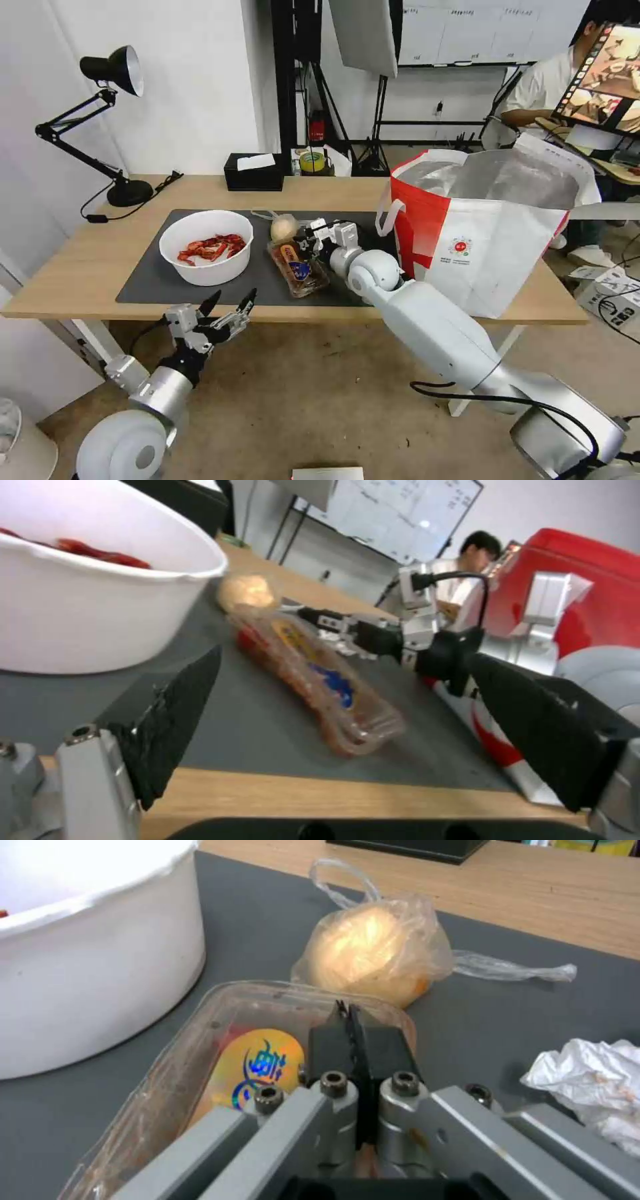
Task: Pick up the trash from the table and place it into the takeout bag.
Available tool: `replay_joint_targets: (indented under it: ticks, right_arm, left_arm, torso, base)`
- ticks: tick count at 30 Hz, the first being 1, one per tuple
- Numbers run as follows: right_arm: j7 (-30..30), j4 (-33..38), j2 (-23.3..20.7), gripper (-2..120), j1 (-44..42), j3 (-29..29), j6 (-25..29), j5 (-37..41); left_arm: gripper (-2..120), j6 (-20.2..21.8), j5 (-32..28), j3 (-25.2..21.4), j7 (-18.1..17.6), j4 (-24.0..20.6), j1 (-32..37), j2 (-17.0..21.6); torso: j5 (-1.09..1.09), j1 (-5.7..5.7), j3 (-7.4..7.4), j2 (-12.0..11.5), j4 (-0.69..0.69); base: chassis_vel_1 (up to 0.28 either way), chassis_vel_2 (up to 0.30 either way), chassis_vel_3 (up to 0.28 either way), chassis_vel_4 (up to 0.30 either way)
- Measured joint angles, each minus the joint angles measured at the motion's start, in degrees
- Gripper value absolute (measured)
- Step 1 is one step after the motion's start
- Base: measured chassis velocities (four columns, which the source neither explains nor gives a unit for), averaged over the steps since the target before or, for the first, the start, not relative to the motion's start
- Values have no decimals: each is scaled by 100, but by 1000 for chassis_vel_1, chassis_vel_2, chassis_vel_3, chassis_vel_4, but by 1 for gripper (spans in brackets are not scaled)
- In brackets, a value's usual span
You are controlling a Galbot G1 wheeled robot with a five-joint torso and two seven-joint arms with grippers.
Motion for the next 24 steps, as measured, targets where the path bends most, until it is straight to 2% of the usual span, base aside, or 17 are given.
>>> replay_joint_targets:
  ticks: [14, 17, 22, 24]
  right_arm:
    - [7, 156, -67, 0, -65, 29, -1, 13]
    - [8, 241, -131, 0, -85, 33, -1, 61]
    - [8, 319, -178, 0, -104, 36, -1, 104]
    - [11, 381, -207, 0, -115, 40, -1, 126]
  left_arm:
    - [100, 293, -1311, 651, -47, 276, -756, 655]
    - [100, 454, -1753, 826, -163, 462, -1081, 741]
    - [100, 682, -2218, 864, -190, 646, -1352, 790]
    - [100, 915, -2674, 848, -190, 740, -1586, 853]
  torso:
    - [0, 0, 0, 0, 0]
    - [0, 0, 0, 0, 0]
    - [0, 0, 0, 0, 0]
    - [0, 0, 0, 0, 0]
  base:
    - [0, 0, 0, 0]
    - [0, 0, 0, 0]
    - [0, 0, 0, 0]
    - [0, 0, 0, 0]
